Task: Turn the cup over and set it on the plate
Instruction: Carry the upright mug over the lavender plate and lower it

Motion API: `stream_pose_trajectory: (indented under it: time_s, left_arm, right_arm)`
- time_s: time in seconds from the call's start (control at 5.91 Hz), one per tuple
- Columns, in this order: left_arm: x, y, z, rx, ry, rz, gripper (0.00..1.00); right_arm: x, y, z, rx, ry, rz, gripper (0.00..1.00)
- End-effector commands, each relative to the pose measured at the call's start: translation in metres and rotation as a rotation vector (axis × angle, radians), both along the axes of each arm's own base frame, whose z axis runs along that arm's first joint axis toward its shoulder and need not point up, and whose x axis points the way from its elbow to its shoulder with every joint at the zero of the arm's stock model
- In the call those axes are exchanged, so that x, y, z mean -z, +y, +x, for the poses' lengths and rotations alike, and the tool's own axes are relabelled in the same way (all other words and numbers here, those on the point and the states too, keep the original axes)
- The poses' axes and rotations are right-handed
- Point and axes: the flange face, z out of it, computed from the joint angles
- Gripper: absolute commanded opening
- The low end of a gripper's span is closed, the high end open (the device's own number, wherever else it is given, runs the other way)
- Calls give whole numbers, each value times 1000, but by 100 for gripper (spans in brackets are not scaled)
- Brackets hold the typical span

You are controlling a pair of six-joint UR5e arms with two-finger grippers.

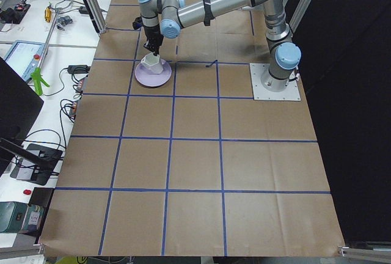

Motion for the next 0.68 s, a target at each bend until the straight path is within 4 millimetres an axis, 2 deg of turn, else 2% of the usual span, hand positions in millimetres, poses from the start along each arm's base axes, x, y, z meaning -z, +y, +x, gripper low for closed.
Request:
stream_pose_trajectory:
  time_s: [0.0, 0.34, 0.51]
  left_arm:
    - [-6, 0, 0, -3, 0, -3, 99]
    - [-43, 11, -4, -6, 9, -12, 99]
    - [-85, 32, -3, -18, 11, -22, 99]
  right_arm:
    - [0, 0, 0, 0, 0, 0, 100]
    - [0, 0, 0, 0, 0, 0, 100]
    - [0, 0, 0, 0, 0, 0, 100]
